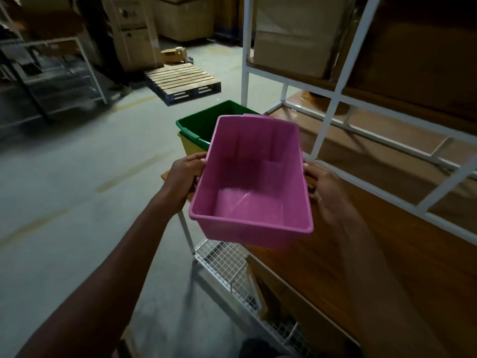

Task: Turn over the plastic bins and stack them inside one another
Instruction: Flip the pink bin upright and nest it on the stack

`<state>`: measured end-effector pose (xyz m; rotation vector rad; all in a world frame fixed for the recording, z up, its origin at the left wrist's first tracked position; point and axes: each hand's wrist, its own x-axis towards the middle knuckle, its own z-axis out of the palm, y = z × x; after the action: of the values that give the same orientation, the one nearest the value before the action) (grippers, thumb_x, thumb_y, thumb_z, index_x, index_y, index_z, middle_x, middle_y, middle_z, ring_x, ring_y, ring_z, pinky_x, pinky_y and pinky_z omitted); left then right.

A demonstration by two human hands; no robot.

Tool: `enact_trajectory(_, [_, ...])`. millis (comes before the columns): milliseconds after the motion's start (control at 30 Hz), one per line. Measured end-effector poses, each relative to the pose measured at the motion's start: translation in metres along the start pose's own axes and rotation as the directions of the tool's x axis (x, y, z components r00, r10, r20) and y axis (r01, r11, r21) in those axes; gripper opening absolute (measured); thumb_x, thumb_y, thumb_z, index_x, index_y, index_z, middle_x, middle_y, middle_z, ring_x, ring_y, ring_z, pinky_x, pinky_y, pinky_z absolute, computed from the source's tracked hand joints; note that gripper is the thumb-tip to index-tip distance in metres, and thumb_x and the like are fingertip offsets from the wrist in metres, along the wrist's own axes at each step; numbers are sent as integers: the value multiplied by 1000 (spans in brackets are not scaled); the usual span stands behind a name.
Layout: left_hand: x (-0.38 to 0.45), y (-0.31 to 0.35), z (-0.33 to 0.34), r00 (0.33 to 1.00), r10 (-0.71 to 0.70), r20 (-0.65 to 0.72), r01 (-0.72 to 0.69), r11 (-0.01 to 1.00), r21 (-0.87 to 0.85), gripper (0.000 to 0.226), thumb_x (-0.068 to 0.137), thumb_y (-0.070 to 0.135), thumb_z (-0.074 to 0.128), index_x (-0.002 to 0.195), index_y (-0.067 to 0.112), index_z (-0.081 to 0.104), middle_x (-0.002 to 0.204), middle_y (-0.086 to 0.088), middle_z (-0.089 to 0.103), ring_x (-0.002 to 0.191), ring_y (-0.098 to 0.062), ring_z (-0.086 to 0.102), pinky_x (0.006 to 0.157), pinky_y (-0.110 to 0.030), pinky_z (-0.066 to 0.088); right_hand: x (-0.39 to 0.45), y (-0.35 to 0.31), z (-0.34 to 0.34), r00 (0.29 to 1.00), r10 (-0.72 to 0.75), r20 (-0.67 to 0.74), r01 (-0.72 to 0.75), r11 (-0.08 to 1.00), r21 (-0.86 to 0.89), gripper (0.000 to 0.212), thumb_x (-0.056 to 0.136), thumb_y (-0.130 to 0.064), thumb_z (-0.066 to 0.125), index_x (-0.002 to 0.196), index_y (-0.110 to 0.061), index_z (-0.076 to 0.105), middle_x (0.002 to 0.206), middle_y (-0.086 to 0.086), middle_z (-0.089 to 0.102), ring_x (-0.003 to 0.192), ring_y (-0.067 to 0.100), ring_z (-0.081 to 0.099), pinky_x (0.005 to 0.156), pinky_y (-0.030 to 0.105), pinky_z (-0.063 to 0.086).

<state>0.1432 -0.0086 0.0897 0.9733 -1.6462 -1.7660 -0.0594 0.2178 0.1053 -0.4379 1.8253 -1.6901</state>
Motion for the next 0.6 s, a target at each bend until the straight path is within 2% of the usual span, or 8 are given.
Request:
enact_trajectory(100, [38,9,-17,1000,-6,-4,6,1000,-17,38,85,25,57,117,26,79,119,-32,69,86,-36,60,76,-48,48,30,-14,28,999,-24,-29,24,1000,-9,28,103,-25,53,113,-29,78,80,-7,78,68,9,67,68,33,47])
enact_trajectory(233, [100,22,-35,999,13,29,-13,1000,-27,35,88,23,60,117,21,79,117,-28,71,89,-38,61,79,-52,46,76,-28,60,996,-52,-69,53,998,21,27,102,-26,56,109,-27,82,84,-4,79,79,15,69,73,35,53])
enact_trajectory(300, [135,32,-43,998,37,51,-36,999,-15,35,89,21,58,116,19,80,105,-21,76,87,-37,62,76,-47,48,102,-35,75,994,-74,-78,75,997,16,27,101,-29,57,107,-26,83,90,0,79,85,20,70,78,39,54])
enact_trajectory(367, [169,42,-52,996,48,74,-49,999,13,35,90,20,55,115,20,80,99,-16,76,86,-36,63,74,-45,49,128,-43,93,993,-77,-89,79,997,21,27,101,-30,57,105,-24,82,89,0,77,83,20,69,76,37,54])
enact_trajectory(500, [237,64,-71,989,75,129,-84,994,66,37,95,19,50,119,23,78,109,-11,78,92,-39,67,80,-51,51,182,-59,129,989,-94,-118,100,994,46,26,102,-32,56,99,-26,81,80,-6,73,75,15,65,68,31,49])
enact_trajectory(600, [284,85,-80,982,84,171,-101,991,93,36,97,16,50,119,22,78,111,-8,79,88,-38,69,75,-47,50,218,-70,153,985,-93,-147,101,994,50,26,102,-33,56,88,-26,77,75,-7,70,72,14,62,68,32,47])
